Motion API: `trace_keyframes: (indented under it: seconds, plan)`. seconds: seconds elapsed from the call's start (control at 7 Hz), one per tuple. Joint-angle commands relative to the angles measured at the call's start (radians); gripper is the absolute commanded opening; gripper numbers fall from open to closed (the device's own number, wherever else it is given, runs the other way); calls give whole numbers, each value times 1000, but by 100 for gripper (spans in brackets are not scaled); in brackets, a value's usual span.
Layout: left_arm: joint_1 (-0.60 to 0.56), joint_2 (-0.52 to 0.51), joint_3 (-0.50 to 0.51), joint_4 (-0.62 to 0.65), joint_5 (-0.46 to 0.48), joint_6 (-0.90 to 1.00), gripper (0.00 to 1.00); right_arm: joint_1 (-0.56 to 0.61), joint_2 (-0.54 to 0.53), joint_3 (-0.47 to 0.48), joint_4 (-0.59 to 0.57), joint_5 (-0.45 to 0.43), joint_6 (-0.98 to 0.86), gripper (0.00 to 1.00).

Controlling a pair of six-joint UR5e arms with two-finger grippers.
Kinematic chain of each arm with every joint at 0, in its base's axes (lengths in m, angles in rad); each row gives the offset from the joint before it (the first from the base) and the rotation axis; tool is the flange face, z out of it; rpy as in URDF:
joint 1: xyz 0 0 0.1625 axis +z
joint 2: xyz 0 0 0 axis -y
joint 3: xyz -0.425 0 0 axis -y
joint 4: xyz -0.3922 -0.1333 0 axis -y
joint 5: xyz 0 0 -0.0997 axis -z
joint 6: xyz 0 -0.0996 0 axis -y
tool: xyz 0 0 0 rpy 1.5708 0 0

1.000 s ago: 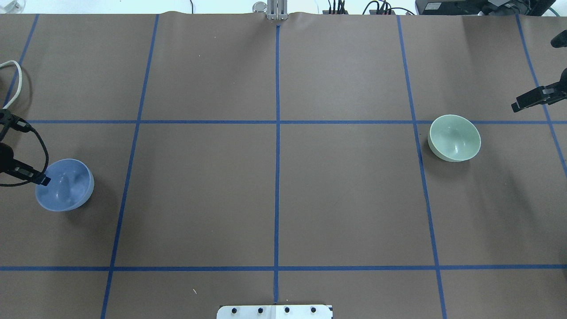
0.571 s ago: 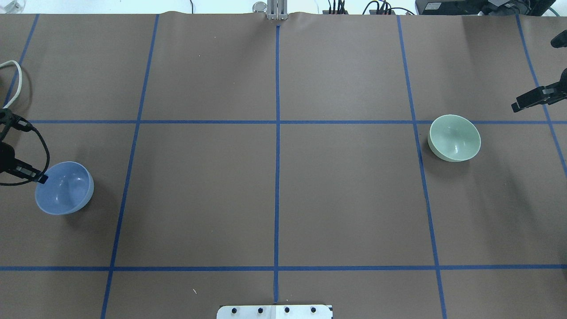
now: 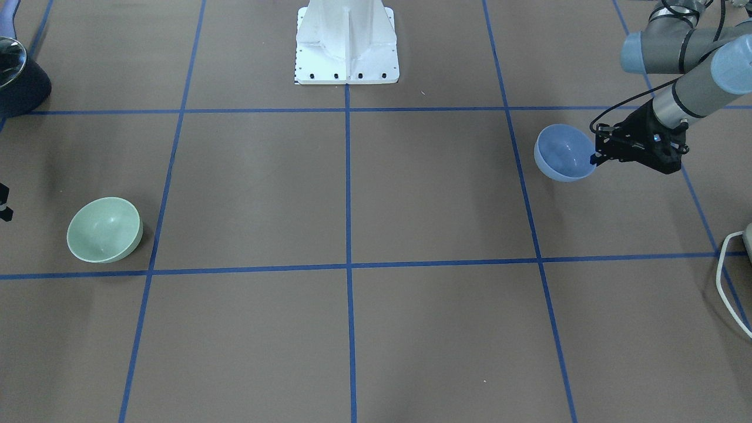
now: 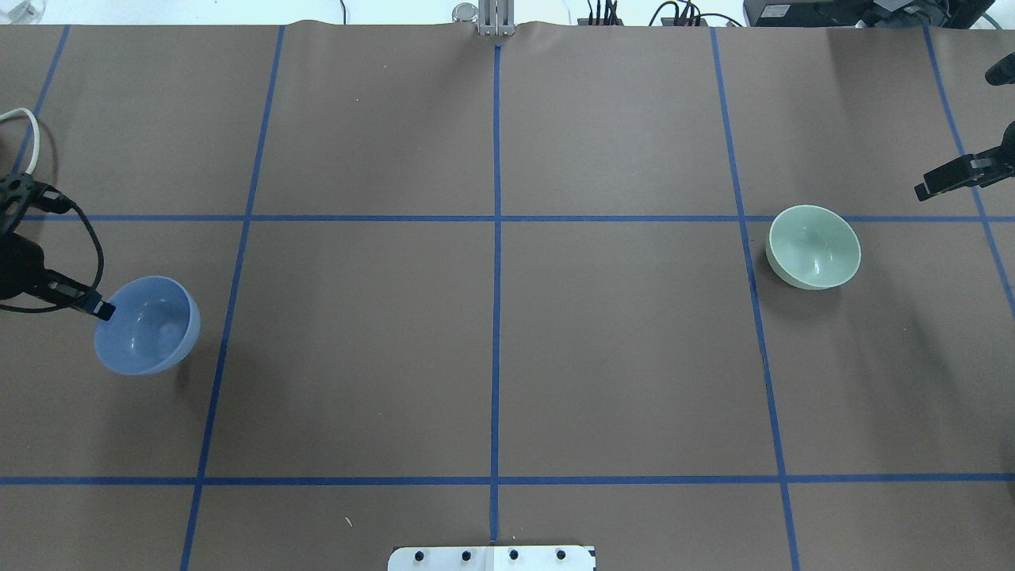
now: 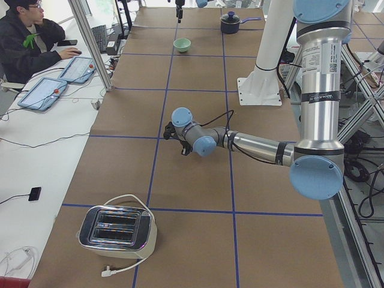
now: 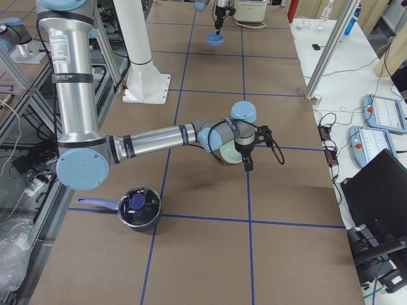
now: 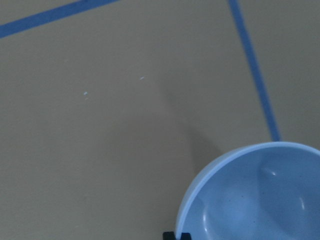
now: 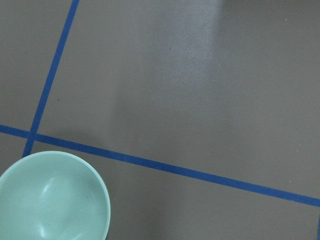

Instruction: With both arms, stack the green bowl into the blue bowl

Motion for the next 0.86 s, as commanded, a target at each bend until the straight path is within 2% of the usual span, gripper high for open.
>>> trace_keyframes:
  seconds: [0.0,0.14,0.43,0.71]
  plan:
    - [20,-209,-8,106,-2,-282,0,0,1,1,1,0,1,100]
    - [83,-351,-8,250,34,-363,0,0,1,1,0,0,1,100]
    - [244,-591,36,468,209,-472,0,0,1,0,1,0,-1,100]
    - [325,-763,192,477,286,-580,0,0,1,0,1,0,-1,100]
